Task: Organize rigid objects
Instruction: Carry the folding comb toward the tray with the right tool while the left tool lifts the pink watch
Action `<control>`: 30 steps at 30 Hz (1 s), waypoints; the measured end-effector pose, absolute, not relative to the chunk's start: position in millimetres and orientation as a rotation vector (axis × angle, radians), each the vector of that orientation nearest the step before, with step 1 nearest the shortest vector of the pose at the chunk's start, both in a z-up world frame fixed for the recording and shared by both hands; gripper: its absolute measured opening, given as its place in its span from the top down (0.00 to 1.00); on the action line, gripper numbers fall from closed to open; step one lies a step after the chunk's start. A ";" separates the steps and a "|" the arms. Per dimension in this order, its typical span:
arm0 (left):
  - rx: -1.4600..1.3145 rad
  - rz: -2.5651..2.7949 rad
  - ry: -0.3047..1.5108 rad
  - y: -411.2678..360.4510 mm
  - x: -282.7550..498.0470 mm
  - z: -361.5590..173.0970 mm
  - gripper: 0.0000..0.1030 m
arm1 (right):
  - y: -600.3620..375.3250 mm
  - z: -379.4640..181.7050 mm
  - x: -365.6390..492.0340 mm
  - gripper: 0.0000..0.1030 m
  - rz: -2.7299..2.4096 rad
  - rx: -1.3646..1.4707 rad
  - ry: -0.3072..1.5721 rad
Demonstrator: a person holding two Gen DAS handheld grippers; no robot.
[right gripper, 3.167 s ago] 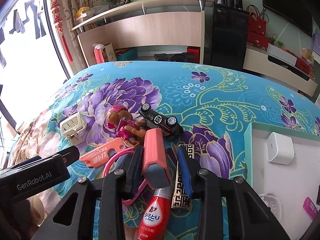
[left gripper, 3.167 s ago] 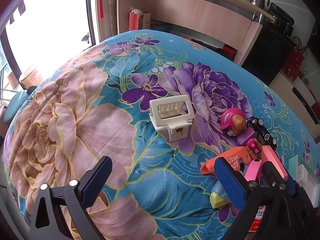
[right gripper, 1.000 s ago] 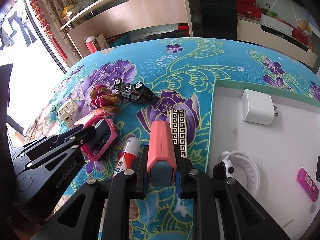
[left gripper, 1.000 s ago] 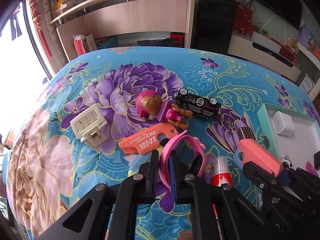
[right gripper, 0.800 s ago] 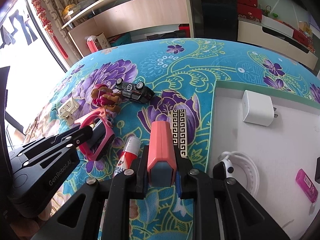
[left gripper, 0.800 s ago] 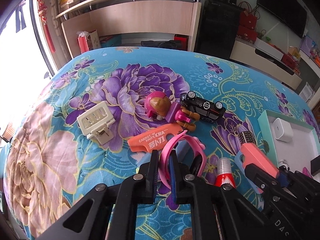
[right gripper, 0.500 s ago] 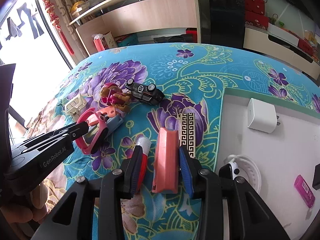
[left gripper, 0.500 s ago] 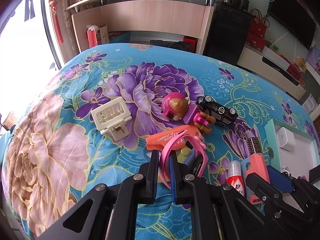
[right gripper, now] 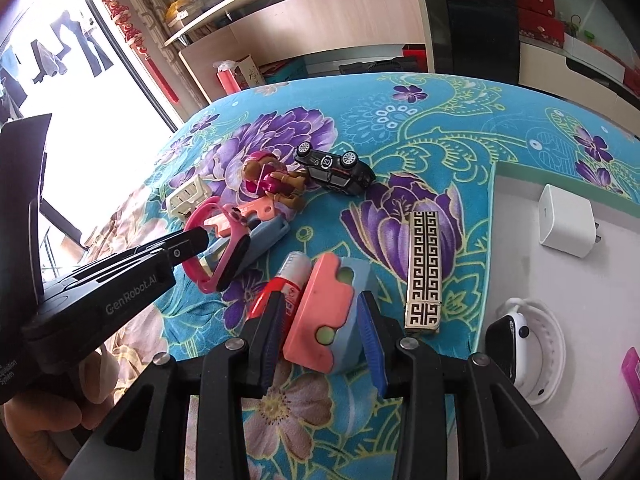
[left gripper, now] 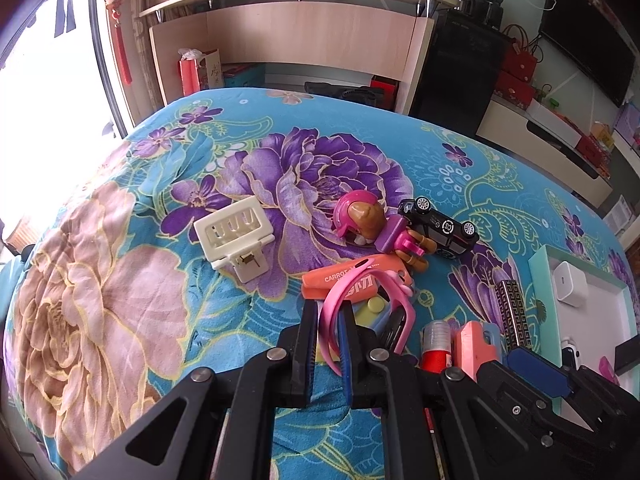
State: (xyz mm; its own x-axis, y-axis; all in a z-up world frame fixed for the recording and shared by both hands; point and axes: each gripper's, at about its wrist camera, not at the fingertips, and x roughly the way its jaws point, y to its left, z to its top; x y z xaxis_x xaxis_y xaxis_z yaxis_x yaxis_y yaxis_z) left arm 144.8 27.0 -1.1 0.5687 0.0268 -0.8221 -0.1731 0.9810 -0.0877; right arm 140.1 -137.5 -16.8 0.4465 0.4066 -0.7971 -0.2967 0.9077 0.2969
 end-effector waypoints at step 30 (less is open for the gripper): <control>-0.158 0.134 0.993 30.3 147.3 -11.0 0.90 | -109.5 -34.4 140.4 0.57 0.251 -0.106 1.045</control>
State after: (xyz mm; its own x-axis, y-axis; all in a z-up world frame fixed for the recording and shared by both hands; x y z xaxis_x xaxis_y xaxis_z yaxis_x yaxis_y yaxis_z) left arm 147.3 30.3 -11.0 0.5394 0.0400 -0.8411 -0.1838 0.9804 -0.0712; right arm 140.4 -109.5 -34.4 0.4763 0.1546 -0.8656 -0.2548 0.9665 0.0324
